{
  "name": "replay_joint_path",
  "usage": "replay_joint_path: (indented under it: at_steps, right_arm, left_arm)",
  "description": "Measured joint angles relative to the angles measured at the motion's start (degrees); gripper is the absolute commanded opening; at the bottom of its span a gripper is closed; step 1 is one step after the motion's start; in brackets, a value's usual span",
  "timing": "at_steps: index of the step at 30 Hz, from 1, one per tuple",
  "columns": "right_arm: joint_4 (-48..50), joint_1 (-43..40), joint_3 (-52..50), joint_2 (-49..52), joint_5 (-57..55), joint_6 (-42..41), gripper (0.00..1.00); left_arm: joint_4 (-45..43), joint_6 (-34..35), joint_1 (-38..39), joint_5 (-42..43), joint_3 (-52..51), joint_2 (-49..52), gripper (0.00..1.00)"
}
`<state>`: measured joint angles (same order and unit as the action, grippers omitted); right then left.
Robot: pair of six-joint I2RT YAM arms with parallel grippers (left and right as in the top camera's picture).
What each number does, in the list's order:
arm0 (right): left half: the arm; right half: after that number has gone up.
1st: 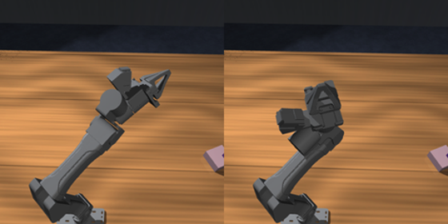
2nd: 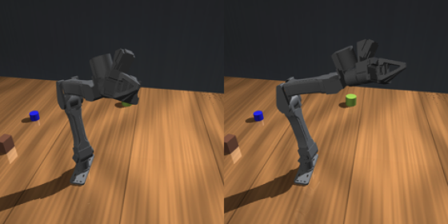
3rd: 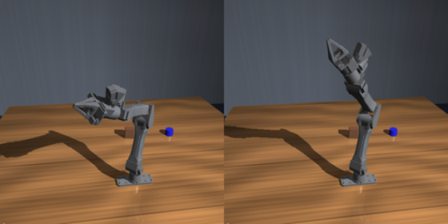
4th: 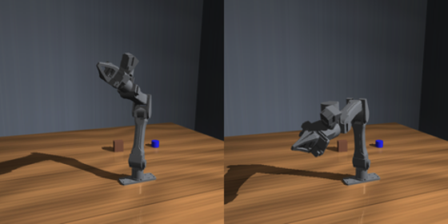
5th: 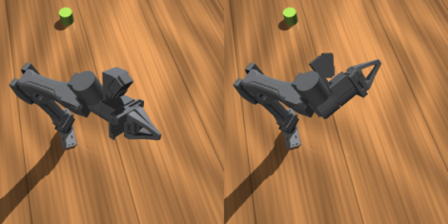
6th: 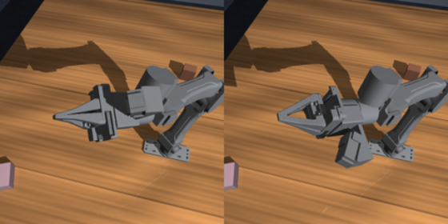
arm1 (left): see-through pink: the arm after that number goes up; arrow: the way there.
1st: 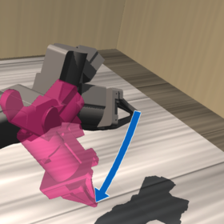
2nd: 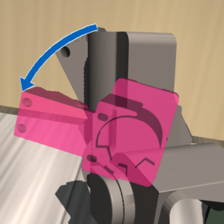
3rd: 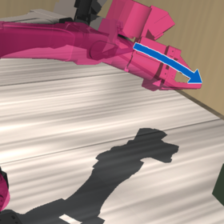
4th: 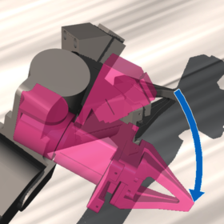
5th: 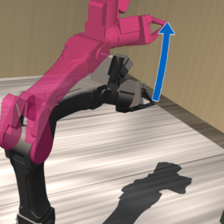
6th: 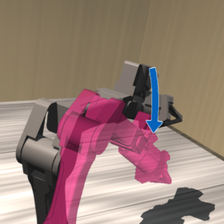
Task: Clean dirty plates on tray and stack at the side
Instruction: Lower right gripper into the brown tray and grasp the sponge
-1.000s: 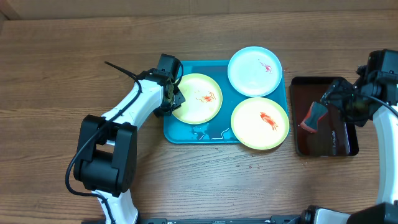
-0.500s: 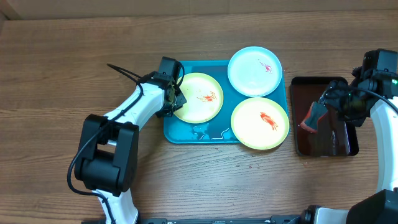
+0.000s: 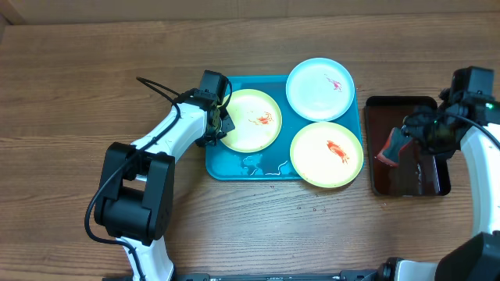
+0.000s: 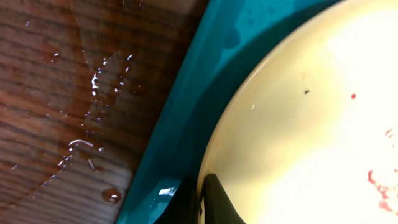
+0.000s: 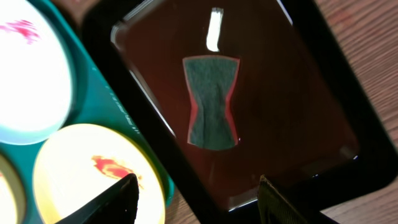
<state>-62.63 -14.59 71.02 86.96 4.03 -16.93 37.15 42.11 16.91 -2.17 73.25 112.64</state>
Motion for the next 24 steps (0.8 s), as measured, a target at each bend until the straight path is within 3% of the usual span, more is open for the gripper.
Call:
replay_joint_path:
  at_steps: [7, 10, 15, 21, 24]
  right_arm:
    - [7.04, 0.0, -1.51, 5.9, -0.04, 0.04, 0.55]
    - [8.57, 0.02, -1.53, 10.29, -0.2, 0.81, 0.44]
    - [9.55, 0.02, -2.08, 16.57, -0.46, 0.7, 0.41]
    - [10.54, 0.0, -2.4, 17.53, -3.02, 0.61, 0.25]
    - [12.04, 0.02, -2.56, 17.53, -4.2, 0.68, 0.25]
  left_arm:
    - [0.96, -1.66, 0.0, 0.02, 0.26, 0.0, 0.04]
    - [0.96, -2.08, 0.0, 0.02, 0.28, 0.0, 0.04]
    - [0.98, -2.27, 0.0, 0.02, 0.31, 0.0, 0.04]
    - [0.98, -2.27, 0.0, 0.0, 0.31, 0.0, 0.04]
    - [1.01, -2.27, 0.0, 0.0, 0.31, 0.0, 0.04]
